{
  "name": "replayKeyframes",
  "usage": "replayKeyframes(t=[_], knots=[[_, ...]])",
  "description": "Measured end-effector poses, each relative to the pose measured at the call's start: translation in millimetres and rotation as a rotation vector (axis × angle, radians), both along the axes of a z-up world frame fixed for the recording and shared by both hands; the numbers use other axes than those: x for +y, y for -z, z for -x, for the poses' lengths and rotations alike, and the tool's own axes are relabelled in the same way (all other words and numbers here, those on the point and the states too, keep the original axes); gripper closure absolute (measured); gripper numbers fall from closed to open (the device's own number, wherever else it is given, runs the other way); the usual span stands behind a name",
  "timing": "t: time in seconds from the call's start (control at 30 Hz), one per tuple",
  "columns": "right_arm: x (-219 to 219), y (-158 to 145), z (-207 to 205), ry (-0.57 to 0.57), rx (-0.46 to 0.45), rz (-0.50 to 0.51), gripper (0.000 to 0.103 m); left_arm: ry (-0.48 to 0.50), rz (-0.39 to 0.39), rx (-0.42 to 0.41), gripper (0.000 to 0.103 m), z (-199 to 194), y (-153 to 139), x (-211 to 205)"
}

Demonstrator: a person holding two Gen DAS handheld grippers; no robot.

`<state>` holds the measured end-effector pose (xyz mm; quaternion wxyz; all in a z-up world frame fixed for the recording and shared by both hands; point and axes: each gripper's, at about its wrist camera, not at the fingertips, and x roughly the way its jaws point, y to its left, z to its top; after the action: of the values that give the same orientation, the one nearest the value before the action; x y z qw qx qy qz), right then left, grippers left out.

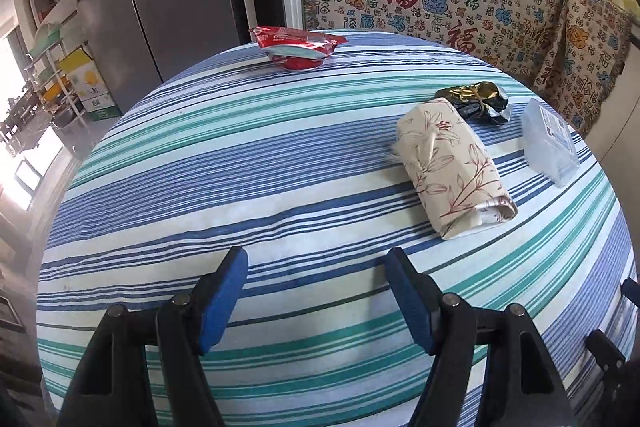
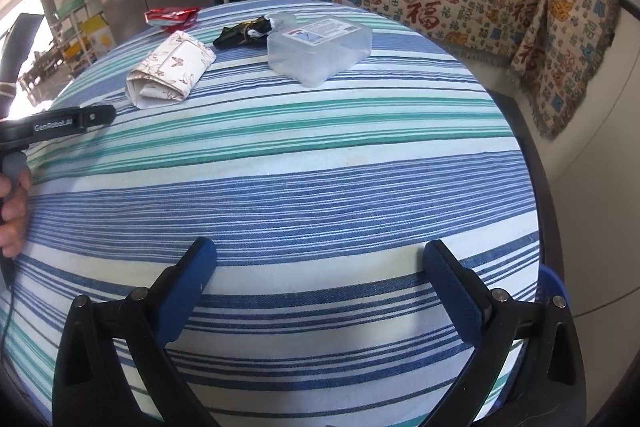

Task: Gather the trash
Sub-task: 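Close the left tool on the white floral paper cup while the right tool approaches the clear box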

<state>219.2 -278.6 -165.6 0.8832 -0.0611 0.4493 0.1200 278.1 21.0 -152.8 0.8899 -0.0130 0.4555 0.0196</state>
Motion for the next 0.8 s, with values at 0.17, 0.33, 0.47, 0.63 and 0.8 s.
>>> replayKeyframes(t=[0.17,0.33,0.47,0.63,0.8], knots=[[-0.5,-0.2,0.1,-0.001,0.0,0.0,0.0,0.223,0.146,-0.038,0.03,1.6,-25.6,-23.8],[-0.9,-0.3,0.2,-0.002,0.0,-0.001,0.0,0.218,0.115,0.013,0.029,-45.2,-25.3,-68.8],[-1.0,-0.3,0.3,-0.003,0.0,-0.001,0.0,0.168,0.072,0.088,0.03,-83.4,-2.0,-81.1],[-1.2,-0.4,0.5,-0.004,0.0,-0.001,0.0,0.207,0.06,0.045,0.04,-67.9,-6.4,-73.6],[-0.9,-0.5,0.4,-0.004,0.0,-0.002,0.0,0.328,-0.029,0.06,0.04,-14.0,-8.3,-62.8]])
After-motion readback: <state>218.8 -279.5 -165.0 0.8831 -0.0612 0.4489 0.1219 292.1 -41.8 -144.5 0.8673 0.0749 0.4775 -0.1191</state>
